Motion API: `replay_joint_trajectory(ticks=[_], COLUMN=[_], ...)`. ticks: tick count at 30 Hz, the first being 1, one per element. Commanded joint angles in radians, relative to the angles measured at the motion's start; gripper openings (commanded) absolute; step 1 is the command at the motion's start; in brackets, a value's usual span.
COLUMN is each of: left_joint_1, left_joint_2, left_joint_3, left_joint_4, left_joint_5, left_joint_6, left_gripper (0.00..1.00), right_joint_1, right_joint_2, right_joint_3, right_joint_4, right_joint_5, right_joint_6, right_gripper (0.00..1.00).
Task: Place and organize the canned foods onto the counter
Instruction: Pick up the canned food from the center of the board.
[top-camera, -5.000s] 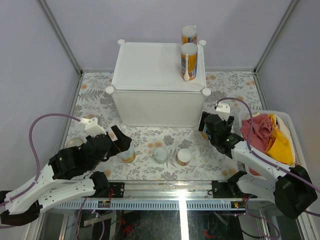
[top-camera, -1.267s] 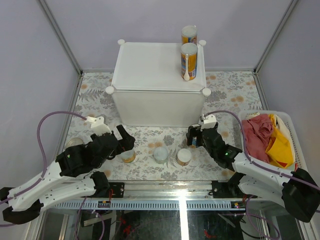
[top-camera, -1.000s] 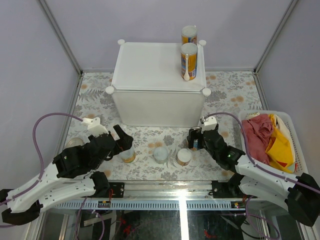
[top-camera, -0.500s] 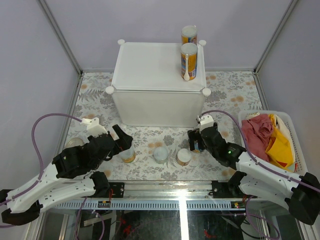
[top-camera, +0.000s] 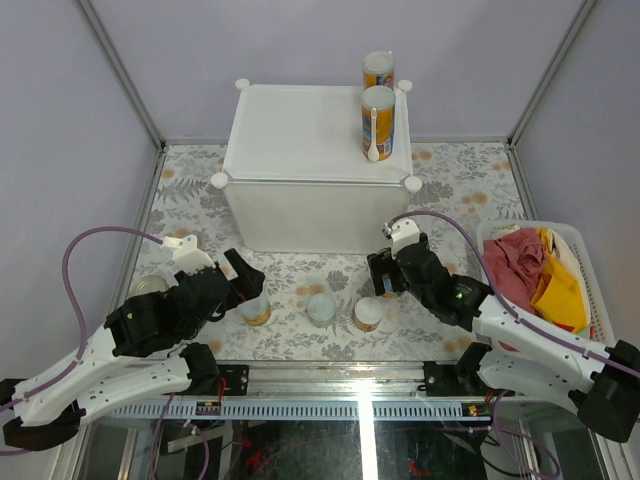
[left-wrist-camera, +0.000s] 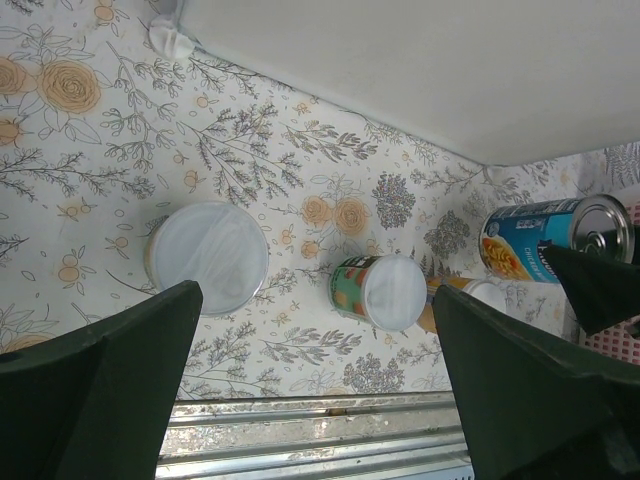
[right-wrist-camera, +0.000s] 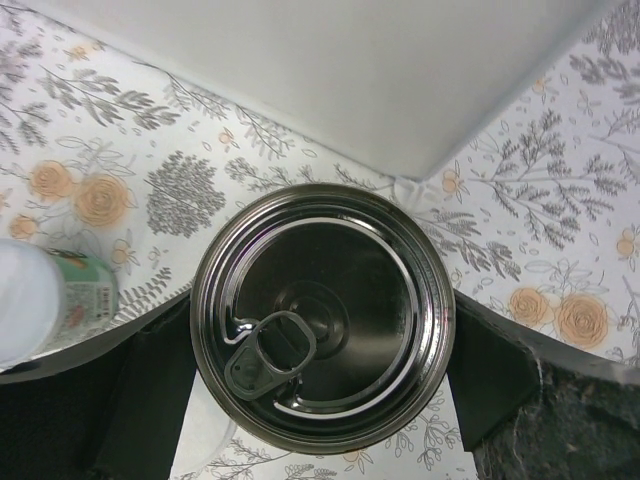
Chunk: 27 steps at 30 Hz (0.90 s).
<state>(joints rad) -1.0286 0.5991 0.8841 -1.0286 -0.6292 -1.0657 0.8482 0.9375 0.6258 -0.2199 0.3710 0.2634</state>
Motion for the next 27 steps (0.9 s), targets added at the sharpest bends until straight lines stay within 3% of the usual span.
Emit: replay_joint_trajectory(ticks=[1, 27], left_joint_1=[-0.005, -0.005], left_joint_2=[-0.002, -0.038], left_joint_3=[0.003, -0.008], left_joint_4=[-0.003, 0.001], left_joint_5=[-0.045, -0.063], left_joint_6=[-0.019, -0.017], left_gripper=[1.00, 1.00], right_joint_1=[0.037, 0.266], right_joint_2=[-0.001, 0.297], right_joint_3=[0.173, 0.881], right_joint_4=[0.086, -0.134], right_joint_5=[0.007, -0.053], right_joint_6=[-0.046, -0.143], right_gripper=[0.07, 0.06])
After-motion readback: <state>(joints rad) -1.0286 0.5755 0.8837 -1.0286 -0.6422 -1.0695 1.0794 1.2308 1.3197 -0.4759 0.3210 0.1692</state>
